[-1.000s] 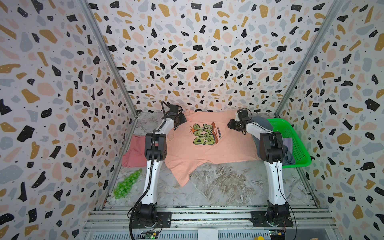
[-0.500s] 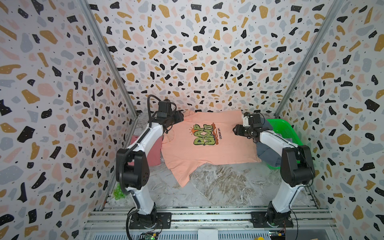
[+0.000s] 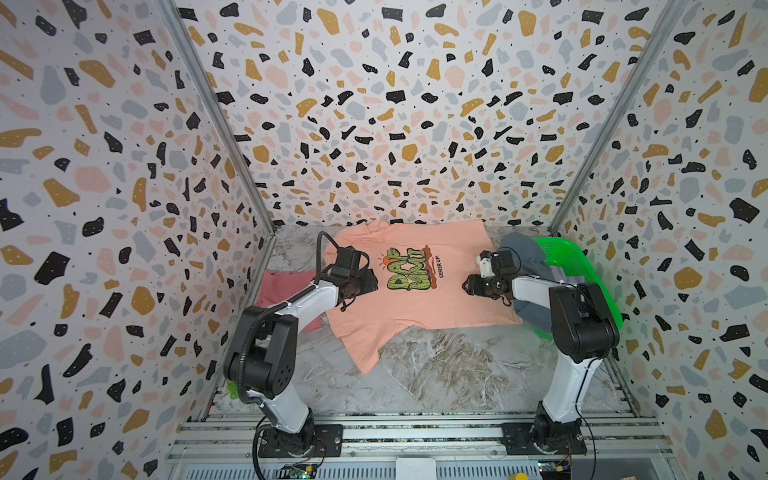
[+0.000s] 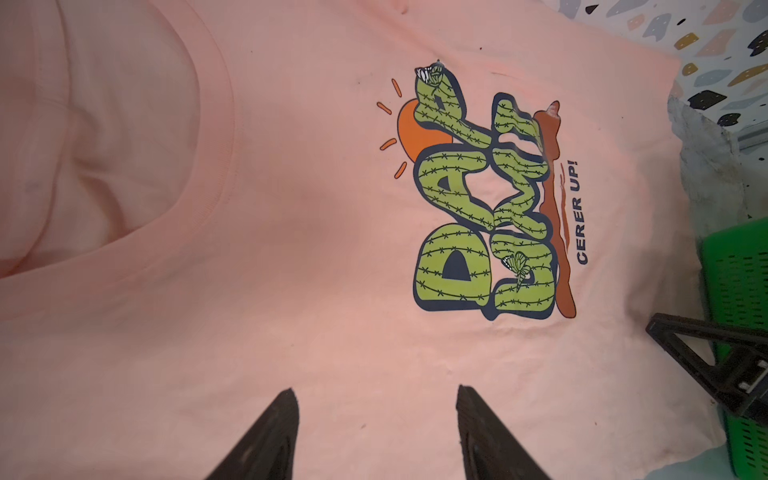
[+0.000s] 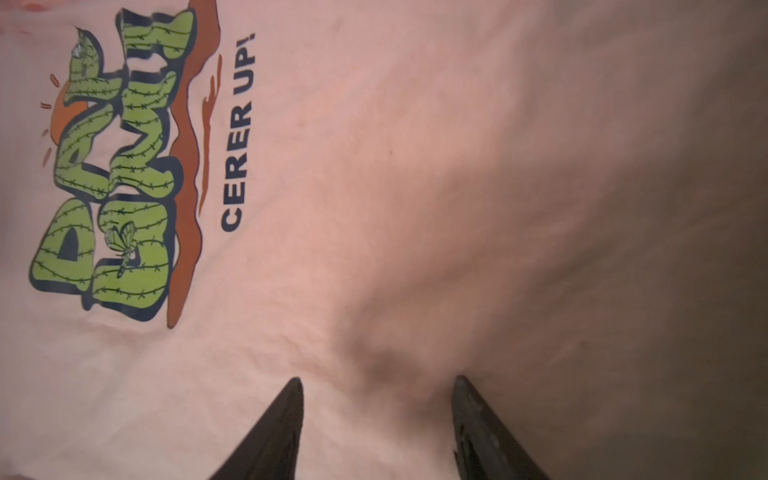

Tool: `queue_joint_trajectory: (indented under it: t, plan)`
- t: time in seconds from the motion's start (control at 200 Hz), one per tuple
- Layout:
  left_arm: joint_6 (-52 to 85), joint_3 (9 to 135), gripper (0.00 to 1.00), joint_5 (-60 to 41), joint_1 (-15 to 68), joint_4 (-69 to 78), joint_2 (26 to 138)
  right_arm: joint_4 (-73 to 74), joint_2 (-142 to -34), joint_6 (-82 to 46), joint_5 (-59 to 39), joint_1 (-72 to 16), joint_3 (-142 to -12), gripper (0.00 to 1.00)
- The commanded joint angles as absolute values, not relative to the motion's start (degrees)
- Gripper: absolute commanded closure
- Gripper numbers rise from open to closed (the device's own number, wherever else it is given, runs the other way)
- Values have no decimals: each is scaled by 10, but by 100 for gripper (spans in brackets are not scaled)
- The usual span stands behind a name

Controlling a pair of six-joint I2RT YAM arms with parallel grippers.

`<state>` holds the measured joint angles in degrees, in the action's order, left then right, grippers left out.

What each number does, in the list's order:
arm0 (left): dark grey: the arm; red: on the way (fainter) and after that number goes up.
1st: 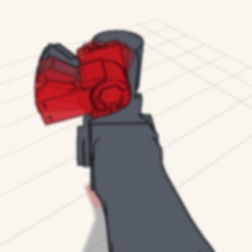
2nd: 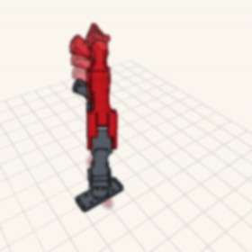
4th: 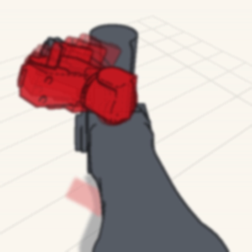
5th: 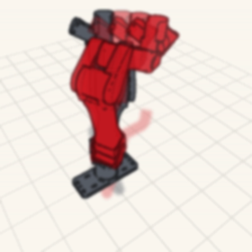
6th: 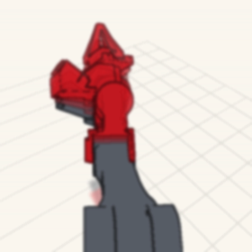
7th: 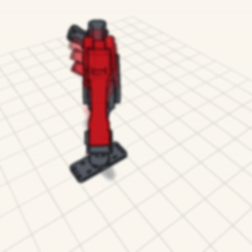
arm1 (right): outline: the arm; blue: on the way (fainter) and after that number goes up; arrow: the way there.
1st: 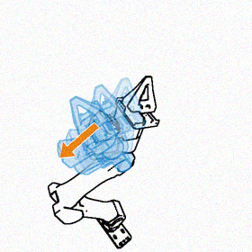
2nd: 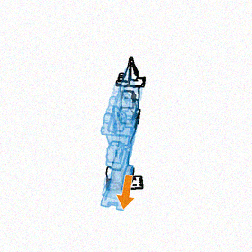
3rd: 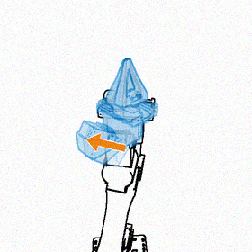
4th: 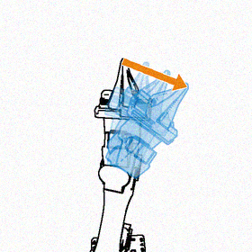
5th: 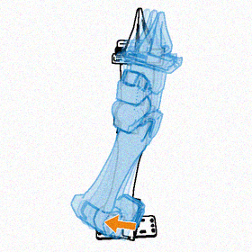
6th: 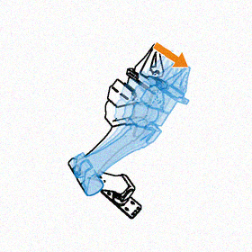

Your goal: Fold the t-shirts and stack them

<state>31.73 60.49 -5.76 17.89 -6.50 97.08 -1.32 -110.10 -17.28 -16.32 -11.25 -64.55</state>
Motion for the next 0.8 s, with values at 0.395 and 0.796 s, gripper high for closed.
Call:
queue_joint_trajectory:
  t: [0.395,0.796]
  plan:
    - [296,402,39,-68,184,-86,925,-164,-951,-168,-156,-135,-494,43]
    - [274,434,36,-101,183,-204,765,-271,-786,-201,-119,-173,-476,43]
